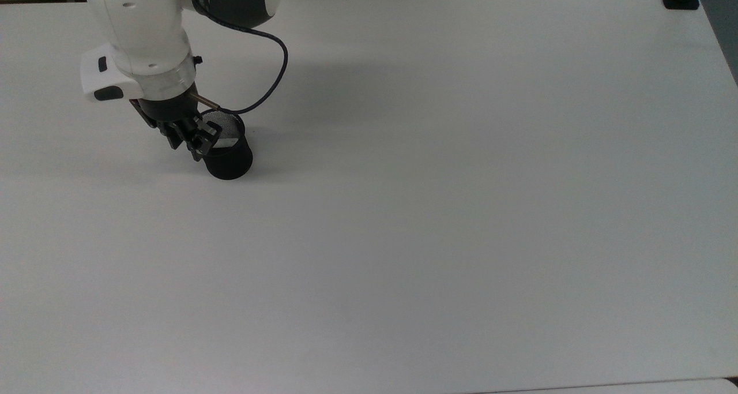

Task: Remove the marker
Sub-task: 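Lift the marker straight up out of the pen cup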

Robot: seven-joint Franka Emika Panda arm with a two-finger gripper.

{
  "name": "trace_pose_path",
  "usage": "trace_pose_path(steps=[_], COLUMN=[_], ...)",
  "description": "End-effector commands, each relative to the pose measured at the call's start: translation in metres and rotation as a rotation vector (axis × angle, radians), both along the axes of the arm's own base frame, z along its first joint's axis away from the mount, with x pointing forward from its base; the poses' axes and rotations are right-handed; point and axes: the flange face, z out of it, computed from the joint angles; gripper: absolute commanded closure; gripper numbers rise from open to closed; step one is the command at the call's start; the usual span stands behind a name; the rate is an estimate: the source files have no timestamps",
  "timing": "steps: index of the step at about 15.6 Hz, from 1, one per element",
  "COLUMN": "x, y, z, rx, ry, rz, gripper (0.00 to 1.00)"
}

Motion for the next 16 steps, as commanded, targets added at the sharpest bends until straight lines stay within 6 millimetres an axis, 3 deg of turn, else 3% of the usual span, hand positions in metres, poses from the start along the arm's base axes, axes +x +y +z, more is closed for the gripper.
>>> trace_pose_path(steps=[1,6,13,16], x=[-0.003,-0.008,-0.009,-0.008], y=[0.001,0.001,0.0,0.0], z=[-0.004,-0.015,-0.016,-0.01], rx=[-0.001,0.007,0.007,0.009], ry=[0.004,0.027,0.031,0.021], rz=[0.0,-0.004,0.008,0.015], gripper=[0.58,0.62,0.88,0.91])
